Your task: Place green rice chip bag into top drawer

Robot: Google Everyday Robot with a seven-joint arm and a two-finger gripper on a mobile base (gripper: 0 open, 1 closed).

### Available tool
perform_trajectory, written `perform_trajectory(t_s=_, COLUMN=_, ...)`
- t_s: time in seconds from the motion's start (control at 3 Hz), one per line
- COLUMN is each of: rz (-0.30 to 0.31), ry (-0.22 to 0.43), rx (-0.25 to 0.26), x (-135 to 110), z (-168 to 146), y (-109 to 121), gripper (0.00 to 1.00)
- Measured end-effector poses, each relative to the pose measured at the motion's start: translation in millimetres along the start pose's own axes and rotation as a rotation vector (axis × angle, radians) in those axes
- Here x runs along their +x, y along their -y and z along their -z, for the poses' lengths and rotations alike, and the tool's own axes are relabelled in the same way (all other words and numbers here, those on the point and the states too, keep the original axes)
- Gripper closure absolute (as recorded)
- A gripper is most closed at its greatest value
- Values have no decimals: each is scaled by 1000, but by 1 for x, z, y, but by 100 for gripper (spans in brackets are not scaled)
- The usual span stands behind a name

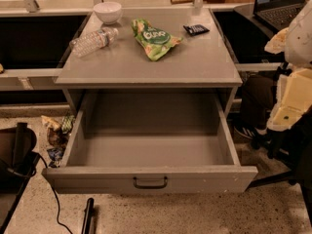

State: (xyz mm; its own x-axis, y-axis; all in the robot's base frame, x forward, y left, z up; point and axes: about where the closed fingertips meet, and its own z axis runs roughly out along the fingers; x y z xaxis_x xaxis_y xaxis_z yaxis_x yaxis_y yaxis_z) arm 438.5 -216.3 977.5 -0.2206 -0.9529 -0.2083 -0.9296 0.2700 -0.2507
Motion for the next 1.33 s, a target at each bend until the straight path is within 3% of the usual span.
perform_trajectory(t_s=0.33, rz=-1, ry=6, rx=10, x=-2, z=0, y=4, gripper=0)
perform_trajectory(t_s=0.67, rz=-24, ry=88, rx=52, x=-21, z=-14, y=39, gripper=0)
perform_trajectory(t_s=1.0, rz=-61, ry=252, rx=90, x=-53, z=-44, y=90, gripper=0)
perform_trajectory(t_s=1.33, rz=-84, ry=389, rx=81, x=-86, z=-77, y=129, gripper=0)
